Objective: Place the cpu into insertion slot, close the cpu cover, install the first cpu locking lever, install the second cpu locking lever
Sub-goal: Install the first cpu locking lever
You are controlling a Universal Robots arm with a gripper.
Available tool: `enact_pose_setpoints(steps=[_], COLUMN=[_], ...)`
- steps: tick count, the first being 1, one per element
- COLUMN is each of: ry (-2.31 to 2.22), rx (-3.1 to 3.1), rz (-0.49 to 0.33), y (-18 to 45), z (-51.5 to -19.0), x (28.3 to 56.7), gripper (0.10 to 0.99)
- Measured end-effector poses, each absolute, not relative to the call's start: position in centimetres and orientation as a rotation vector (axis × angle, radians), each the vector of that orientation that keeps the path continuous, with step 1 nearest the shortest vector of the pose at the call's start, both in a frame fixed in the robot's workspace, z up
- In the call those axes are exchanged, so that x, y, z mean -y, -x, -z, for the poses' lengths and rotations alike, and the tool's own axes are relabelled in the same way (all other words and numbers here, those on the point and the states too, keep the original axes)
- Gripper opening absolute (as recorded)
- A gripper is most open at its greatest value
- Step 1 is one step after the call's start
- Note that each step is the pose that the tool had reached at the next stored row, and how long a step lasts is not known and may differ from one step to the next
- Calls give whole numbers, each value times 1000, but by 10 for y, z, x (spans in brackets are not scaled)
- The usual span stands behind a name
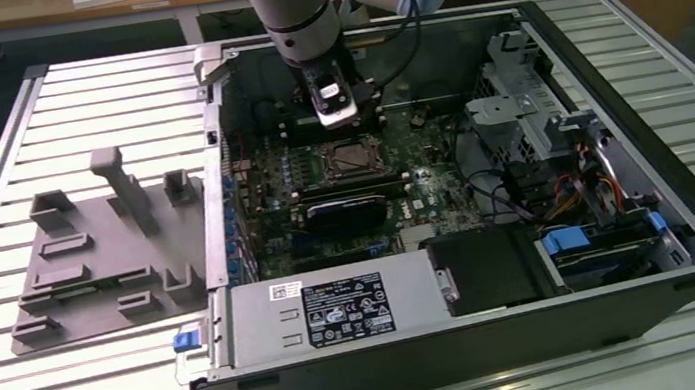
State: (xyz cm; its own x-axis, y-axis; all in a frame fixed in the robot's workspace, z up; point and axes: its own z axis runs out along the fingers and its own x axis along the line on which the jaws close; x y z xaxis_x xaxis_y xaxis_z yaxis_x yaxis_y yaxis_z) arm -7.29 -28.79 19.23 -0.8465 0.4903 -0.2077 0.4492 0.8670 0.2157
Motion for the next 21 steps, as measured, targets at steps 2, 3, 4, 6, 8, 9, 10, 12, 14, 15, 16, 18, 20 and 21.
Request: enact_pose_setpoints(steps=[2, 3, 4, 6, 8, 9, 10, 12, 14, 15, 16, 18, 20, 21], ry=[-715, -716, -717, -720, -722, -722, -722, -722, -722, -722, -722, -722, -722, -722], rx=[-2783, -2783, -2783, -2782, -2781, -2780, -2781, -2781, -2781, -2781, -2781, -2780, -2781, -2781], rz=[-230, -229, -228, -226, -224, -224, -223, -223, -223, -223, -223, -224, -223, -223], y=[73, 73, 72, 72, 72, 72, 72, 72, 72, 72, 72, 72, 72, 72], z=[-192, -192, -192, -191, -191, -191, -191, -191, -191, -192, -192, -194, -196, -197], x=[288, 288, 288, 288, 288, 288, 288, 288, 288, 288, 288, 288, 288, 288], gripper=[102, 102, 102, 102, 102, 102, 102, 102, 102, 102, 102, 102, 102, 102])
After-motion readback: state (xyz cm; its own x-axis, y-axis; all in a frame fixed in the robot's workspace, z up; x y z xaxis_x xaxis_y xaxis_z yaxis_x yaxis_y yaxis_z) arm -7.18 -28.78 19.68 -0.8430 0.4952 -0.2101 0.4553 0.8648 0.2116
